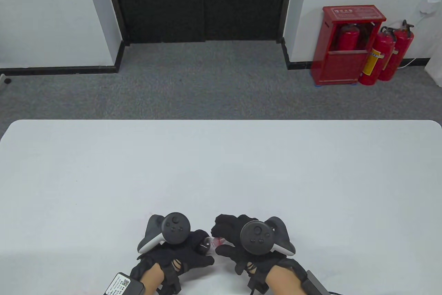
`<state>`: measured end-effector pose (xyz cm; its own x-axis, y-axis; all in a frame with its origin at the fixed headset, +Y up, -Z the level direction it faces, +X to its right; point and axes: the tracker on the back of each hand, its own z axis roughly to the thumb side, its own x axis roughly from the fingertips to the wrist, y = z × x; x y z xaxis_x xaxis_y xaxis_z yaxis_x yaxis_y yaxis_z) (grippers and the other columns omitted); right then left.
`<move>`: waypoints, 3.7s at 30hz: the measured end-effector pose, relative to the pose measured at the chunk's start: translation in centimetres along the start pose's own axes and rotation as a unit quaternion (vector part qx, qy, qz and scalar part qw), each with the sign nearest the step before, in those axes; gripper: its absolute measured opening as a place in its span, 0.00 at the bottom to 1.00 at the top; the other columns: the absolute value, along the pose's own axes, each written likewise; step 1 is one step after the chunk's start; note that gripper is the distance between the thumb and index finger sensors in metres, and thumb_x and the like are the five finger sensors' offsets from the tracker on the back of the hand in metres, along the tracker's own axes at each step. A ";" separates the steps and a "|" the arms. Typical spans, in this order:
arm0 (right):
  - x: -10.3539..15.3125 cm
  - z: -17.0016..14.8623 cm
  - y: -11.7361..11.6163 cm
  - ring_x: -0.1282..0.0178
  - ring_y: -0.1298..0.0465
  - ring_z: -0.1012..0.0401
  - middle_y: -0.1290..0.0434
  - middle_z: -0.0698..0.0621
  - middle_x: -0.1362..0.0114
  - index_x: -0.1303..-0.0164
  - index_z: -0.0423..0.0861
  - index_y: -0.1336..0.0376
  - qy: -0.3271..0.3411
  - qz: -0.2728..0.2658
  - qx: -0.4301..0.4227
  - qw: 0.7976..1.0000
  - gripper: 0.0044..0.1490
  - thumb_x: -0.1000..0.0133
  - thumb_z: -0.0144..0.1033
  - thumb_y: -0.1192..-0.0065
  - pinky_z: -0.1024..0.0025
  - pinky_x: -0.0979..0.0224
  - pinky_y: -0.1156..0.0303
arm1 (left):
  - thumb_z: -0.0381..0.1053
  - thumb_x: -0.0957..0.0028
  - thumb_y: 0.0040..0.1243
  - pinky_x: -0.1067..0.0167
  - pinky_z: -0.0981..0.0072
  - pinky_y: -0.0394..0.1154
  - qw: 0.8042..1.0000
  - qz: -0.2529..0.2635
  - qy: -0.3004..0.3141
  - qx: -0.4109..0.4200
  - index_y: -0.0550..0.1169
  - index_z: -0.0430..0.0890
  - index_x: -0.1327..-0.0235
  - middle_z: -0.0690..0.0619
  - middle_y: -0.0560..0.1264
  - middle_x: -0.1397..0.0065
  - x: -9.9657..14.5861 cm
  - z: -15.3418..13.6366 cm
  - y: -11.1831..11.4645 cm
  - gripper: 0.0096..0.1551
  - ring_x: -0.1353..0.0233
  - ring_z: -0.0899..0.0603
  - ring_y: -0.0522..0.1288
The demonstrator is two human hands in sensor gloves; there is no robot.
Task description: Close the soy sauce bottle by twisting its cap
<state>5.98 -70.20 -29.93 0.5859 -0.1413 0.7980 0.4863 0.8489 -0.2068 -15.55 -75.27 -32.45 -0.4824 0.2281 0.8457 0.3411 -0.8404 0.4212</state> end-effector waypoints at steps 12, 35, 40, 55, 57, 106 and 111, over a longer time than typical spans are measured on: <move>-0.1 -0.5 0.1 0.41 0.25 0.39 0.25 0.44 0.27 0.40 0.45 0.29 -0.028 0.007 -0.012 1.000 0.38 0.55 0.55 0.33 0.38 0.45 0.33 | 0.75 0.63 0.74 0.63 0.61 0.86 1.000 -0.004 0.003 -0.003 0.77 0.66 0.41 0.67 0.84 0.42 0.0 0.2 0.1 0.36 0.47 0.50 0.90; -0.2 -0.5 -1.0 0.32 0.33 0.38 0.47 0.47 0.12 0.28 0.63 0.43 0.025 0.032 -0.005 0.999 0.42 0.53 0.44 0.28 0.36 0.39 0.38 | 0.76 0.63 0.72 0.63 0.61 0.86 1.000 -0.009 -0.007 0.021 0.77 0.66 0.40 0.66 0.83 0.41 -0.2 -0.4 0.2 0.36 0.46 0.50 0.90; -0.2 -0.6 -1.1 0.33 0.32 0.38 0.44 0.46 0.13 0.30 0.60 0.40 0.024 0.022 -0.002 0.999 0.38 0.52 0.43 0.30 0.36 0.40 0.37 | 0.76 0.63 0.72 0.63 0.61 0.86 1.000 -0.011 -0.006 0.017 0.77 0.66 0.41 0.66 0.84 0.41 -0.2 -0.3 0.2 0.36 0.47 0.50 0.90; -0.3 -0.8 -1.0 0.36 0.28 0.38 0.35 0.45 0.18 0.31 0.49 0.36 0.007 0.028 -0.010 1.000 0.38 0.53 0.50 0.33 0.35 0.41 0.36 | 0.76 0.63 0.72 0.63 0.61 0.86 1.000 -0.011 -0.005 0.007 0.77 0.66 0.40 0.66 0.84 0.41 -0.2 0.0 0.3 0.36 0.47 0.50 0.90; -0.3 -0.9 -1.0 0.36 0.27 0.38 0.34 0.44 0.19 0.32 0.48 0.36 0.004 0.030 -0.012 0.999 0.39 0.53 0.50 0.33 0.35 0.41 0.35 | 0.76 0.62 0.72 0.63 0.61 0.86 1.000 -0.011 -0.005 0.007 0.77 0.65 0.40 0.66 0.84 0.41 -0.2 0.0 0.4 0.36 0.47 0.50 0.90; -0.1 1.5 -1.0 0.57 0.20 0.45 0.15 0.43 0.51 0.48 0.40 0.24 -0.021 -0.050 0.107 0.993 0.37 0.59 0.48 0.43 0.36 0.47 0.30 | 0.78 0.64 0.71 0.64 0.60 0.86 1.000 0.011 0.024 0.011 0.79 0.64 0.43 0.66 0.85 0.46 -0.1 0.6 0.6 0.37 0.53 0.51 0.92; -0.1 1.2 -1.0 0.58 0.20 0.45 0.15 0.43 0.52 0.49 0.41 0.24 -0.040 -0.042 0.092 0.994 0.37 0.59 0.48 0.44 0.37 0.47 0.30 | 0.77 0.64 0.72 0.65 0.60 0.86 0.999 0.020 0.027 -0.004 0.80 0.63 0.42 0.65 0.86 0.47 0.1 0.8 0.5 0.37 0.54 0.51 0.92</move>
<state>4.62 -70.43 -29.08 0.4920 -0.1806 0.8517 0.3997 0.9159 -0.0366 -14.75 -75.30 -31.89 -0.5110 0.1684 0.8429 0.3539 -0.8524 0.3849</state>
